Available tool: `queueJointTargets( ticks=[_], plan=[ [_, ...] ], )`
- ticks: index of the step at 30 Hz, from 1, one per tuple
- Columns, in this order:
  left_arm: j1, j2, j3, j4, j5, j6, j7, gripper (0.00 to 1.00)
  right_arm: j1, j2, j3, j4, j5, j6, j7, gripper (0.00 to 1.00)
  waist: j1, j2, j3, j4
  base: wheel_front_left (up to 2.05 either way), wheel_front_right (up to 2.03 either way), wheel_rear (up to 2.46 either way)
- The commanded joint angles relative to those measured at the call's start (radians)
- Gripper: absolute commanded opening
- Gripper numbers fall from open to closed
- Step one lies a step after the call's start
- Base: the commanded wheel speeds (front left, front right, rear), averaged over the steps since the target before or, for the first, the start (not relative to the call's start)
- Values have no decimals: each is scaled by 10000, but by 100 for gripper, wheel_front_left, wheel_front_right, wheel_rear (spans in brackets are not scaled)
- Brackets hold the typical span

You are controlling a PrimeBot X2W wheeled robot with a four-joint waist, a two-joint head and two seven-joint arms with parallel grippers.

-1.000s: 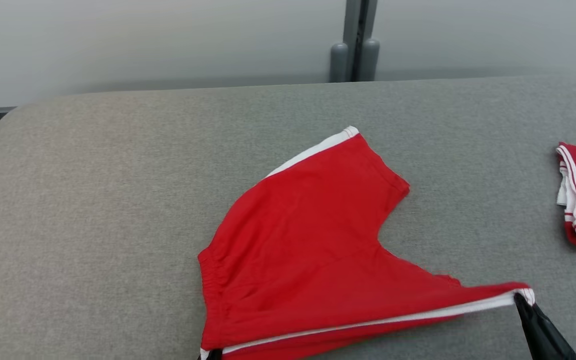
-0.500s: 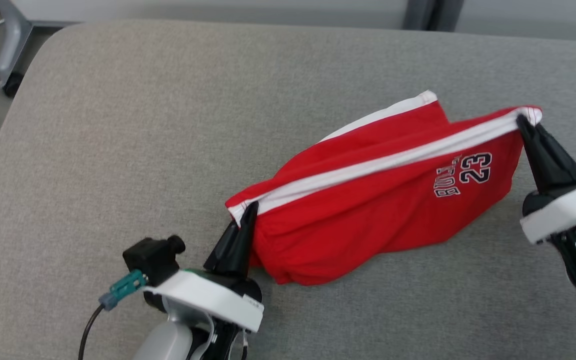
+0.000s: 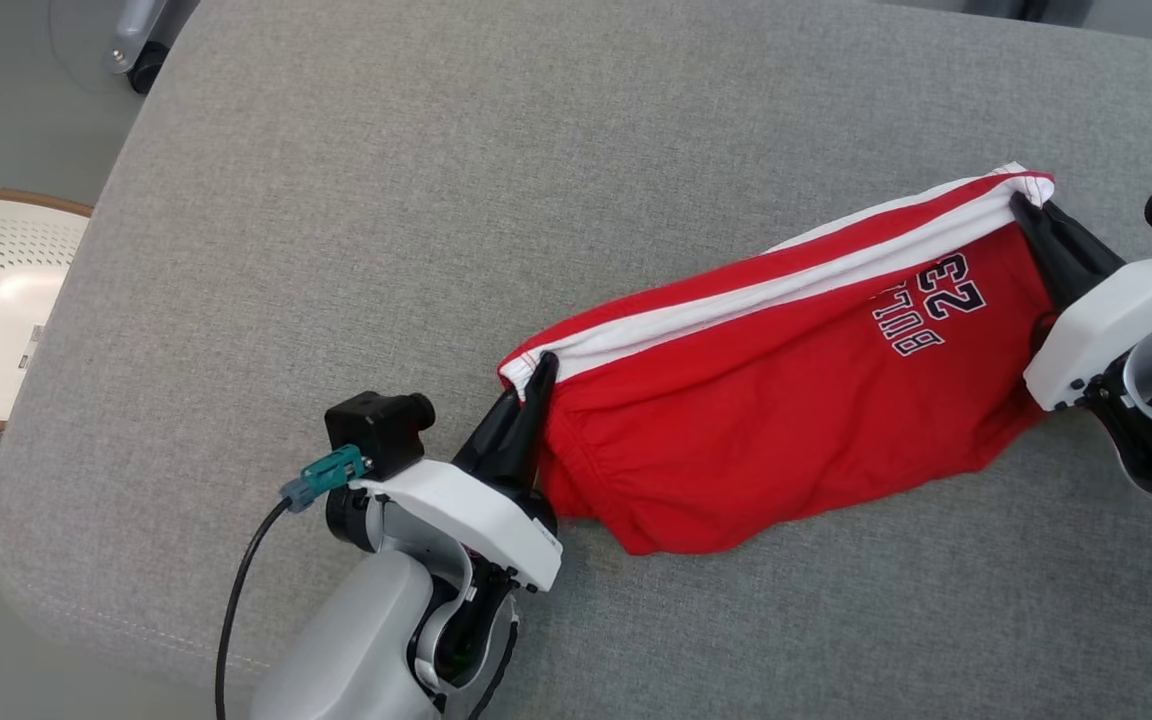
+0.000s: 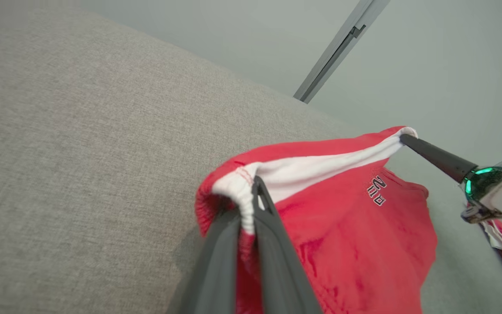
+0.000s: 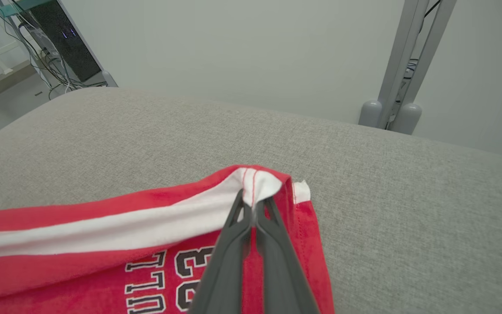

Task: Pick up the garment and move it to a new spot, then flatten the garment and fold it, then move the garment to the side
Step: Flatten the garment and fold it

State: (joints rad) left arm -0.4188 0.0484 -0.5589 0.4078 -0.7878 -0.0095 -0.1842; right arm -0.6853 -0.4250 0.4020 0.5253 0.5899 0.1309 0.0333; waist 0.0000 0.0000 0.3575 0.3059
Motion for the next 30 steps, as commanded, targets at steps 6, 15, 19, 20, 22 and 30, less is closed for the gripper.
queueJointTargets(
  ticks=[6,15,19,20,22,30],
  plan=[
    [-684,44,-345,773,-365,-224,-231,9,-418,14,331,737,-19,-3,-364,0,0,0,-99,-159,0,0,0],
    [-498,562,-472,905,-25,-183,-487,100,-414,-387,1231,664,-502,-3,-160,100,0,0,-398,-655,0,0,0],
    [267,1189,-260,-298,612,412,-729,100,-432,-527,1394,485,-803,-3,583,100,0,0,-490,-831,0,0,0],
    [536,1325,-198,-656,812,609,-744,100,-460,-497,1350,491,-849,-3,770,100,0,0,-495,-839,0,0,0],
    [1034,1476,-55,-1388,1168,1020,-792,100,-554,-424,1248,566,-1000,-3,1114,100,0,0,-477,-789,0,0,0],
    [2599,1090,901,-3642,3063,1625,-814,100,-903,-151,1033,1452,-1943,-3,2373,100,0,0,-226,-124,0,0,0]
  ],
)
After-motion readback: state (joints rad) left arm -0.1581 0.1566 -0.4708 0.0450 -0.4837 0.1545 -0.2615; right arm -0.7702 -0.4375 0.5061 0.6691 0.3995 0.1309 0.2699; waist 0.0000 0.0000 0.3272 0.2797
